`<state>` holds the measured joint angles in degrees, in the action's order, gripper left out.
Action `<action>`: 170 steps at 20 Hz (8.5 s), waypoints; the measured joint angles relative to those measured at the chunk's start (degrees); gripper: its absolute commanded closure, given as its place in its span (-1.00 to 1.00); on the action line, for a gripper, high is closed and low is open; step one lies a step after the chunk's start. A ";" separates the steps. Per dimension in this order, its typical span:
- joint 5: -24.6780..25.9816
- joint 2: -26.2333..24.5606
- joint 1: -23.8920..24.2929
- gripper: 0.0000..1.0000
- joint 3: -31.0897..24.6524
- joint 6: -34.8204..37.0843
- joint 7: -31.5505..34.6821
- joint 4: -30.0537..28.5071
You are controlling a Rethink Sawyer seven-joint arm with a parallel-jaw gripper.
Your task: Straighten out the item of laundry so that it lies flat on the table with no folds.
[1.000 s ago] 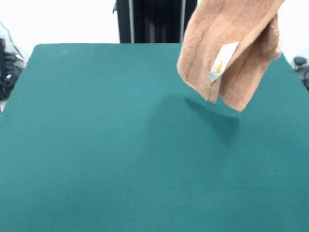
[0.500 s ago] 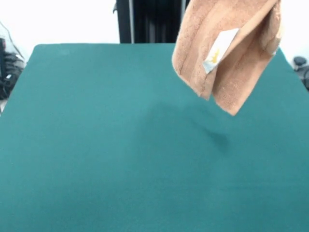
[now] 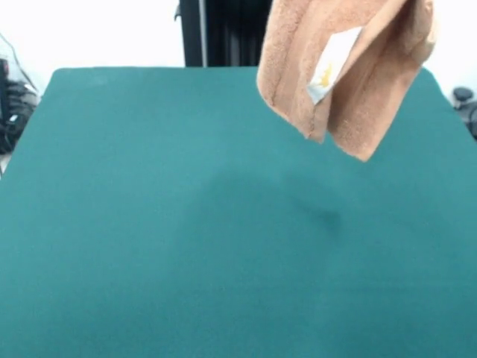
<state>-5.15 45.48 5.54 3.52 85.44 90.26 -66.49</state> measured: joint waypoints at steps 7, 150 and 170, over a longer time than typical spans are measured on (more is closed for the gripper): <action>0.94 -5.66 2.86 1.00 0.00 7.55 0.00 9.75; 8.36 5.39 19.09 1.00 -6.24 -65.73 -0.01 -40.87; 8.68 5.29 23.03 1.00 -10.94 -76.77 -0.01 -51.69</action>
<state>3.53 50.77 28.57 -7.42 8.66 90.25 -118.18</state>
